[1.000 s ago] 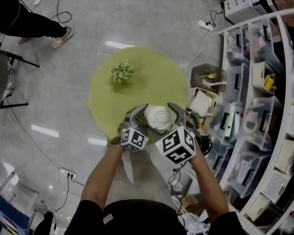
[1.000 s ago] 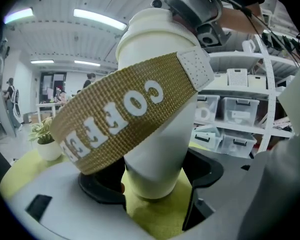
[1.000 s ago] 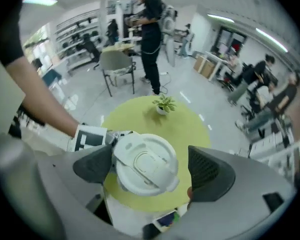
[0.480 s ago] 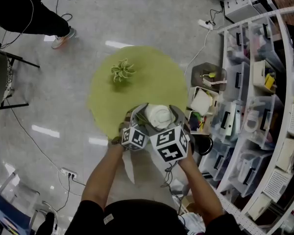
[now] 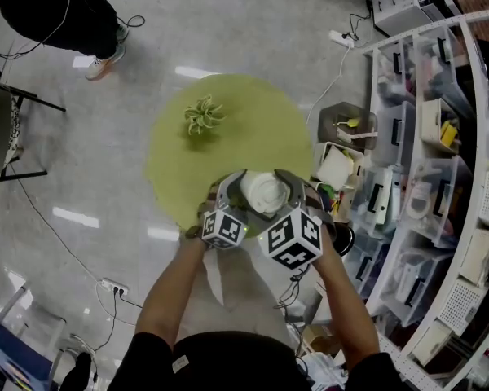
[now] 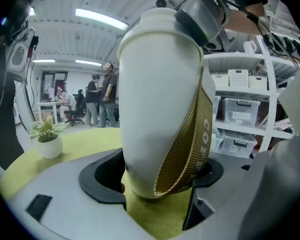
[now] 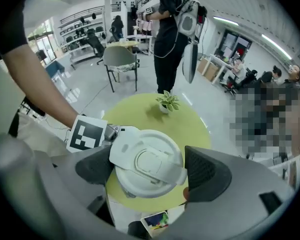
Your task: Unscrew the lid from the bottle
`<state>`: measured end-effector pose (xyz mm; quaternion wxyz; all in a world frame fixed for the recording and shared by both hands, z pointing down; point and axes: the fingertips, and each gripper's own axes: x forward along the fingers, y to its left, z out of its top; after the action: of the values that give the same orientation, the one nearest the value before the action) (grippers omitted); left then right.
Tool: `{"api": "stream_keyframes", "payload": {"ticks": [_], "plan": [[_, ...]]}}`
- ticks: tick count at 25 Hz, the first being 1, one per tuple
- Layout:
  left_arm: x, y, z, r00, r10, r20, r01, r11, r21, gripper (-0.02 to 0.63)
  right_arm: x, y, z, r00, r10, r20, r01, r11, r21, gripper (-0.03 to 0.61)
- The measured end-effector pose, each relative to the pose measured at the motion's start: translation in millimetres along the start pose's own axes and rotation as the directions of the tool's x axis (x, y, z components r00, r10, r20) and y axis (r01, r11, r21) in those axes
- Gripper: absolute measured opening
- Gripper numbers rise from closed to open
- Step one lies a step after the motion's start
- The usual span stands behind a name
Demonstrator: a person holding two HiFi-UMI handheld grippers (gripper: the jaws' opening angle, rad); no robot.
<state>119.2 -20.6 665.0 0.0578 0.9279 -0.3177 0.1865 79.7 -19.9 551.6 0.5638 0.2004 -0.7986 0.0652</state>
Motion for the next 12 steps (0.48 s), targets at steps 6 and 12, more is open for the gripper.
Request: {"api": "stream_keyframes", "payload": {"ticks": [6,12], "plan": [[0,-1,-2,1.0,0.001,0.004,-0.001,1.0,-0.01,0.371,0,8,-1,0.997,0.075,-0.008,-0.075,0.97,-0.23,0.436],[0,0,-3,1.0,0.007,0.005,-0.007,1.0,-0.024,0.371,3,12,-3,0.993,0.116,-0.028,-0.118,0.923,-0.366,0.436]]}}
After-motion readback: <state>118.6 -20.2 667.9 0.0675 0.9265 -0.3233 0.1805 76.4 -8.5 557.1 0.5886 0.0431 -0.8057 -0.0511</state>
